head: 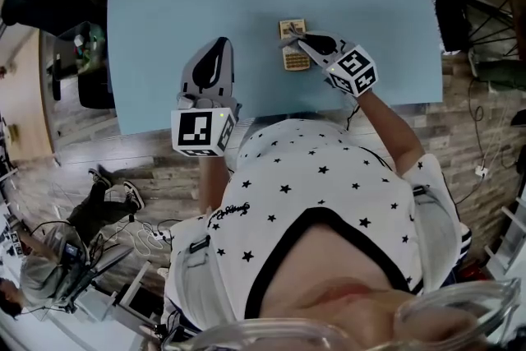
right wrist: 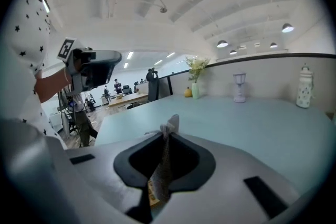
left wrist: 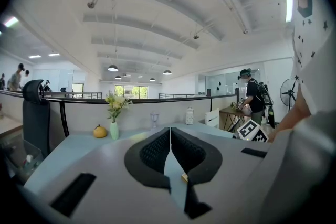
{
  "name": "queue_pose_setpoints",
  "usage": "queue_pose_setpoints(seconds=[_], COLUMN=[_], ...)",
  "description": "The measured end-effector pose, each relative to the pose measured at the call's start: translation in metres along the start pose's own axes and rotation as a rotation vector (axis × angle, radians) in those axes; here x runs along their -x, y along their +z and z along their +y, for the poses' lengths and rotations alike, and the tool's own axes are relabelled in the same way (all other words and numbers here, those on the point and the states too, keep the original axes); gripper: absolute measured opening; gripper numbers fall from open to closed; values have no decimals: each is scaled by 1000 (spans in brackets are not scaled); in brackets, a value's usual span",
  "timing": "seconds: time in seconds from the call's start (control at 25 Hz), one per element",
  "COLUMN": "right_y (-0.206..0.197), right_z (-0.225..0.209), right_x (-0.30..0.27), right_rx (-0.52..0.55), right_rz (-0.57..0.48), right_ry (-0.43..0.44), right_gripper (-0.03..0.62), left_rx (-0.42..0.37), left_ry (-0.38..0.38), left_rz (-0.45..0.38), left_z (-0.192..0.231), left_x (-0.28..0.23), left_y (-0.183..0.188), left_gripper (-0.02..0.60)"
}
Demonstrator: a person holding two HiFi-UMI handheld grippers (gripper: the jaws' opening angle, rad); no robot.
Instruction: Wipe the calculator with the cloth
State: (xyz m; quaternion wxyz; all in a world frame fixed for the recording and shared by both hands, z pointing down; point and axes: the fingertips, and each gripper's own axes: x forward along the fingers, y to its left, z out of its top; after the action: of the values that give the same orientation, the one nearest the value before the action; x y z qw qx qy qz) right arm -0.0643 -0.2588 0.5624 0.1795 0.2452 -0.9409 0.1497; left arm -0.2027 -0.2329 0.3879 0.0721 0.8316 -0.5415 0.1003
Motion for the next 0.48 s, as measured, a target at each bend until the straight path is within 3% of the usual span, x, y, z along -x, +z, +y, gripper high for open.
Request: queue_pose_setpoints(seconds=[0.24,0.48], right_y=[15,8], right_z=[-54,-80], right_x=[-2,-24], right_rx=[1,0], right_rz=[-30,8], right_ry=[-106,-144], right_gripper=[31,31], left_rx=[-7,-4], left_ry=[37,76], left_rz=[6,17], left_z=[6,18], left_x=[4,13], left_y=[3,0], left_gripper=[32,32])
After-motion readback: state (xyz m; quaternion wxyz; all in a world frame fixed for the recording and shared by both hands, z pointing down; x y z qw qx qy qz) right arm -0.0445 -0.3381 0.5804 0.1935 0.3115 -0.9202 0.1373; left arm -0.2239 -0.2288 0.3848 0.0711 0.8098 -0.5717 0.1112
